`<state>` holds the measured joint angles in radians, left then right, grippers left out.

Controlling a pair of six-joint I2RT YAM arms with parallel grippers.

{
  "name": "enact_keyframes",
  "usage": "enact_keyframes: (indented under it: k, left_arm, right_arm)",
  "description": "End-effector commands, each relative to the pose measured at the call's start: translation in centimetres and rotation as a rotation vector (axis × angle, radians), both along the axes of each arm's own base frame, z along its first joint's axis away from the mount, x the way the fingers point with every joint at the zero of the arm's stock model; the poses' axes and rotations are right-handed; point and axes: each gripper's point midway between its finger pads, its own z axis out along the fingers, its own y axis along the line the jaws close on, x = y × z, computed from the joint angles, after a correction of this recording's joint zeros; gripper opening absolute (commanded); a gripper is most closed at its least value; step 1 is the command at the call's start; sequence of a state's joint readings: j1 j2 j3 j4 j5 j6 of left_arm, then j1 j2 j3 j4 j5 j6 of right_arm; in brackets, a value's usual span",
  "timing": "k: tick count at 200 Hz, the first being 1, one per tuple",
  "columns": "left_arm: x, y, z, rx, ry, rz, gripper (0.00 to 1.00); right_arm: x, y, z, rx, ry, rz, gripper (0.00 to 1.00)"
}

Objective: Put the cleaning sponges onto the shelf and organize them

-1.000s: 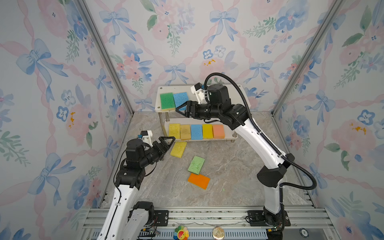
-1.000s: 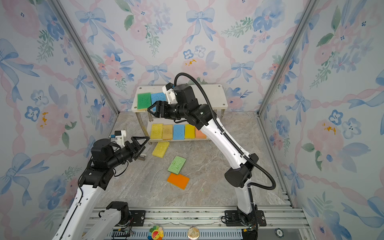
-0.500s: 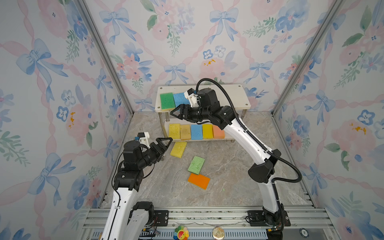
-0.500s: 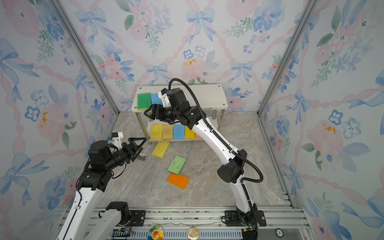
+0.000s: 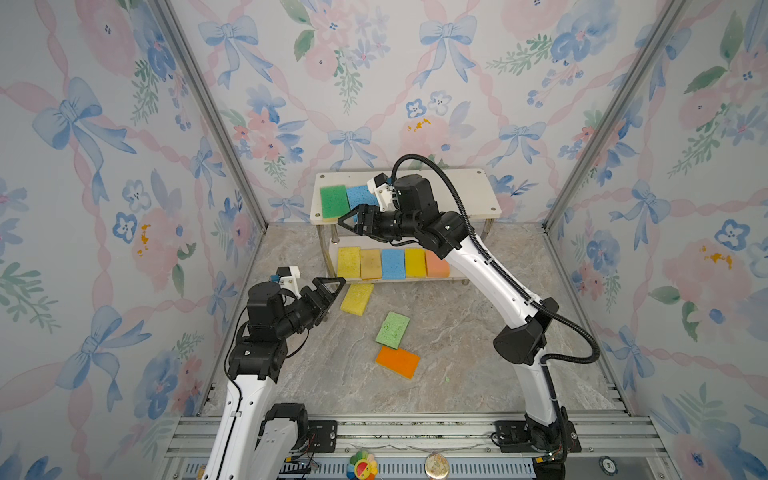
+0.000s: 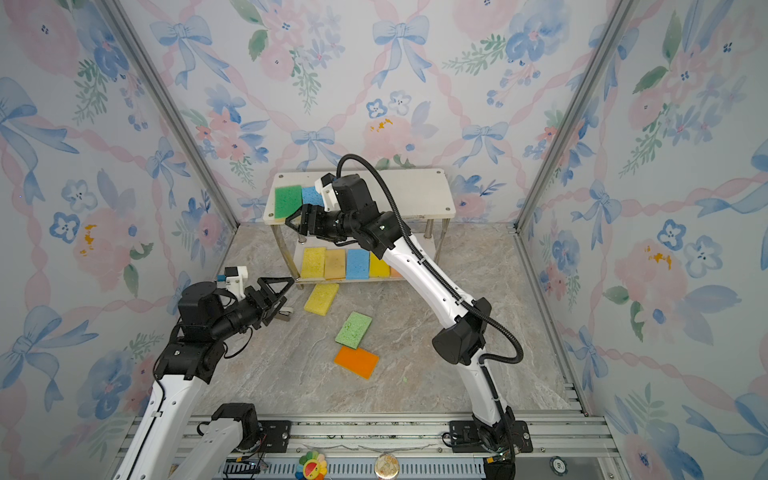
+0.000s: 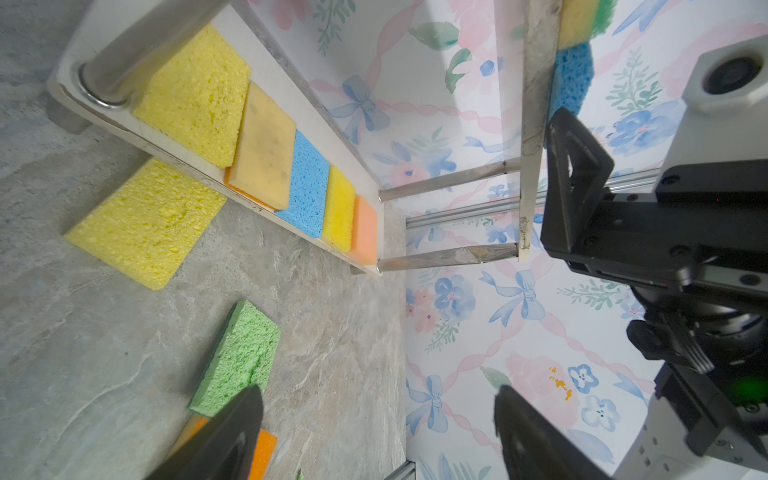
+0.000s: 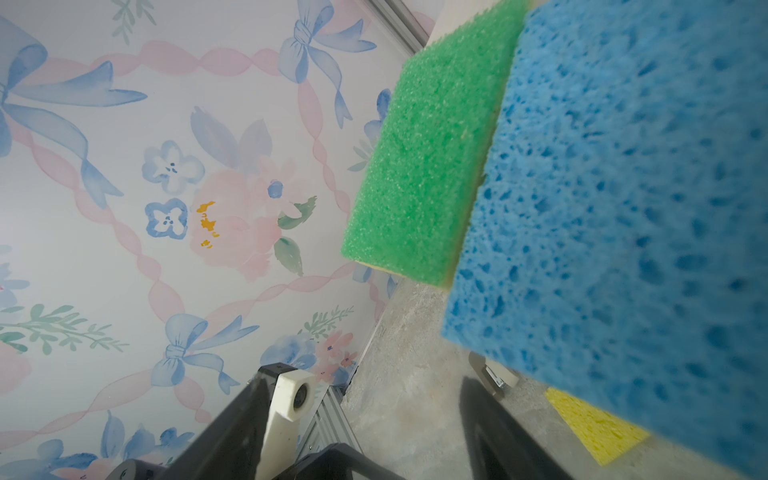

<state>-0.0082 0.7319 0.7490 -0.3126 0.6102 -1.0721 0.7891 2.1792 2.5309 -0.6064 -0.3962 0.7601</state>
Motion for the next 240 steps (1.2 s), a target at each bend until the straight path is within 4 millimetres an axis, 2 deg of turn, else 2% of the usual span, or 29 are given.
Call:
enact_keyframes:
  k: [1, 56, 130, 175, 215, 240]
  left_arm:
    - [-0.2, -0.1, -0.6, 0.017, -0.003, -0.021, 0.89]
    - [-0.1, 0.1, -0.9, 0.02, 0.003, -0.015, 0.89]
    - [0.0, 0.3, -1.1, 0.02, 0.009, -0.009, 0.89]
    - [0.1, 0.4, -1.1, 0.021, 0.009, -0.008, 0.89]
    - [0.1, 0.4, -1.0, 0.022, 0.008, -0.005, 0.89]
    - [0.1, 0.4, -1.1, 0.026, 0.005, -0.006, 0.89]
  right_arm:
    - [0.6, 0.5, 1.0, 0.042, -0.018, -0.008, 0.75]
    - [1.4, 0.8, 1.0, 0.071, -0.013, -0.013, 0.75]
    - [2.8, 1.8, 0.1, 0.104, 0.005, -0.009, 0.74]
    - [3.7, 1.5, 0.0, 0.12, 0.005, -0.018, 0.74]
    - [3.4, 1.9, 0.0, 0.134, 0.015, 0.003, 0.74]
    - [2.1, 2.1, 0.4, 0.125, 0.012, 0.041, 0.74]
